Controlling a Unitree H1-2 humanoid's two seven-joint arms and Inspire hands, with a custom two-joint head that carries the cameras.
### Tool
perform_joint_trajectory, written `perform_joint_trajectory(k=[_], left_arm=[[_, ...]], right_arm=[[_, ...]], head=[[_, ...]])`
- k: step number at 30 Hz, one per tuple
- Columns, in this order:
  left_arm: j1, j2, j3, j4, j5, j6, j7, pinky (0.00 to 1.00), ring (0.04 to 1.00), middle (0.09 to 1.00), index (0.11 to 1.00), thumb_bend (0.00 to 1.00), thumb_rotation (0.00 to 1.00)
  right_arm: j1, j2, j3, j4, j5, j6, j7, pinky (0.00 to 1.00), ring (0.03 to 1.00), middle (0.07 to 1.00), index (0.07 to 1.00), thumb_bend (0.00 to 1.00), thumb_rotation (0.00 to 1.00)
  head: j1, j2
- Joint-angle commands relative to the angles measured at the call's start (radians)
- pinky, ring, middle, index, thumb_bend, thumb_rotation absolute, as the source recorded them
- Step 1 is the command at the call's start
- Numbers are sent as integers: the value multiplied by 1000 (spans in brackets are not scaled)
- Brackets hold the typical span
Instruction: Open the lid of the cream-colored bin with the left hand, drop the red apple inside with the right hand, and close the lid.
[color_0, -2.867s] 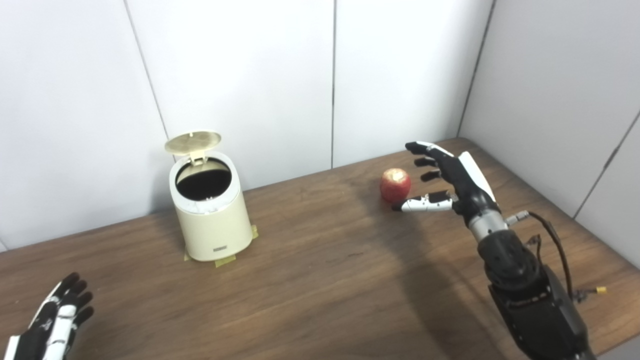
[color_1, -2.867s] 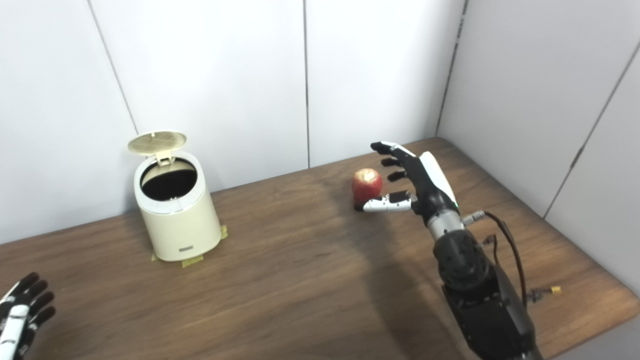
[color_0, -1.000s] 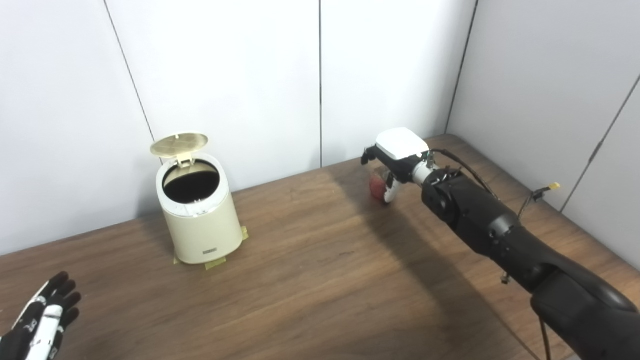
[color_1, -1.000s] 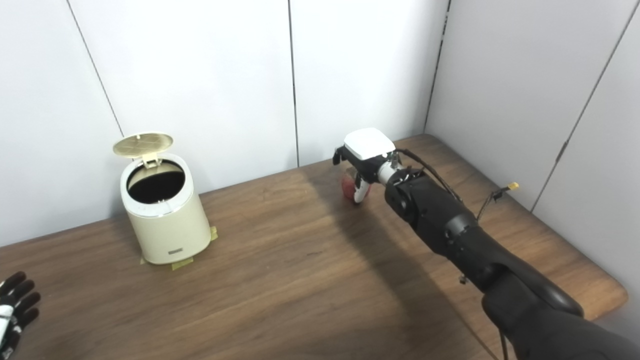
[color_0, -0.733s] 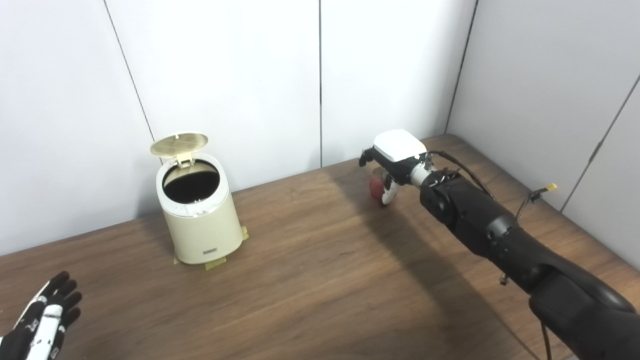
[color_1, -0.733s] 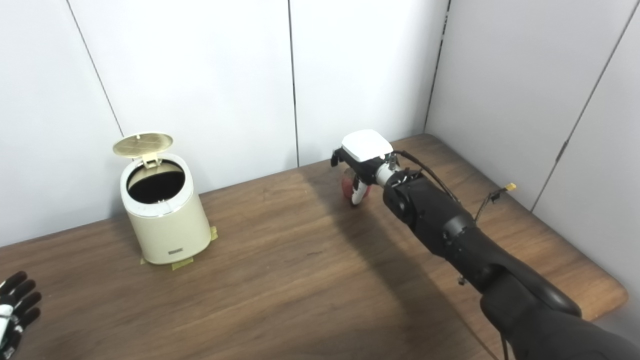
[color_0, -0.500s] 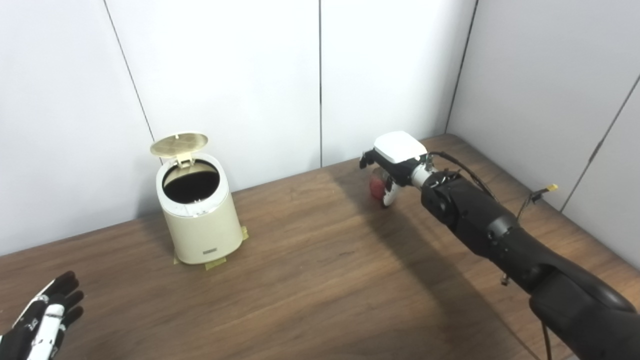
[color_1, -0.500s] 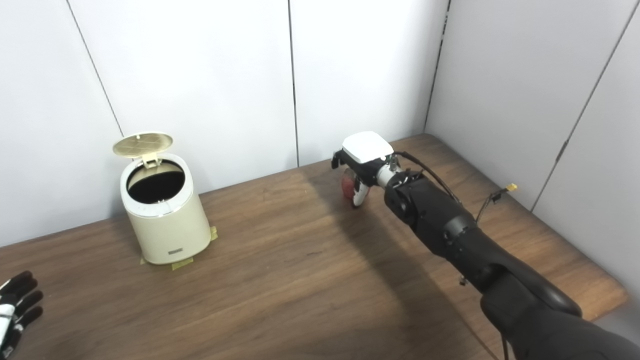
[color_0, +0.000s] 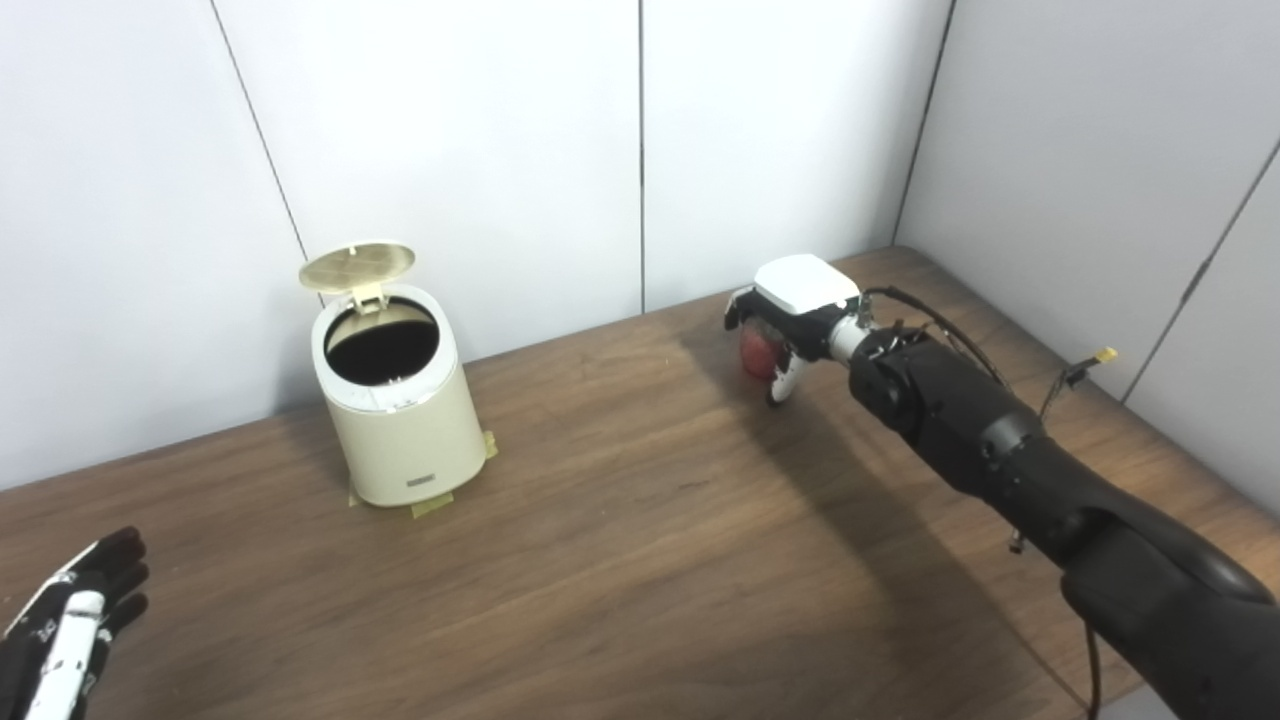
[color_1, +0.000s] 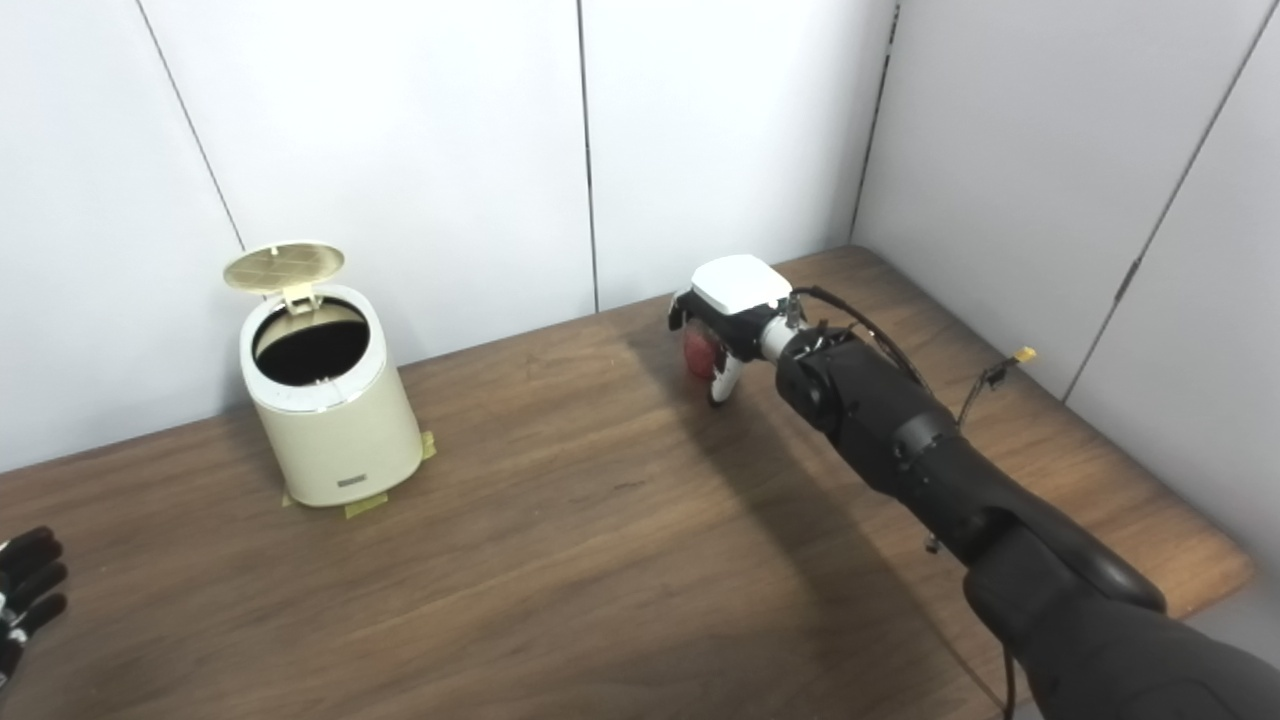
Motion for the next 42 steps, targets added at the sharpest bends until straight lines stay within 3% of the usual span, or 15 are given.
perform_joint_trajectory(k=[1, 17, 18, 20, 21, 23, 34, 42], left_arm=[[-30, 4, 5, -17, -6, -34, 2, 888, 887, 872, 827, 172, 666], [-22, -3, 3, -24, 1, -30, 9, 868, 880, 874, 800, 199, 659], [-22, -2, 1, -26, 5, -28, 10, 870, 879, 872, 798, 198, 658], [-21, -7, 4, -27, -2, -24, 12, 857, 868, 865, 796, 196, 640], [-21, -10, 5, -27, -7, -24, 13, 868, 872, 867, 799, 200, 614], [-20, -13, 6, -27, -11, -23, 12, 869, 867, 864, 795, 205, 589], [-13, -14, 6, -28, -2, -30, 13, 862, 863, 855, 804, 219, 593], [-12, -27, 1, -35, 6, -30, 22, 832, 844, 846, 800, 201, 539]], right_arm=[[-27, -33, -14, -25, 9, -1, 3, 639, 717, 713, 695, 863, 71], [-14, -33, -29, -21, 42, -64, -47, 587, 647, 628, 649, 818, 11], [-13, -32, -33, -16, 45, -80, -65, 561, 621, 608, 557, 641, 78], [-10, -26, -48, -14, 60, -86, -86, 505, 551, 524, 506, 558, 20], [-8, -24, -54, -18, 64, -79, -84, 465, 470, 519, 500, 534, 8], [-7, -22, -59, -22, 66, -71, -80, 429, 416, 510, 505, 521, 1], [7, -16, -69, -57, 73, -69, -82, 416, 402, 499, 504, 518, 0], [15, -12, -87, -126, 75, -84, -104, 478, 424, 511, 490, 518, 0]], head=[[-1, 2], [2, 9], [2, 9], [2, 10], [2, 11], [3, 11], [6, 14], [11, 13]])
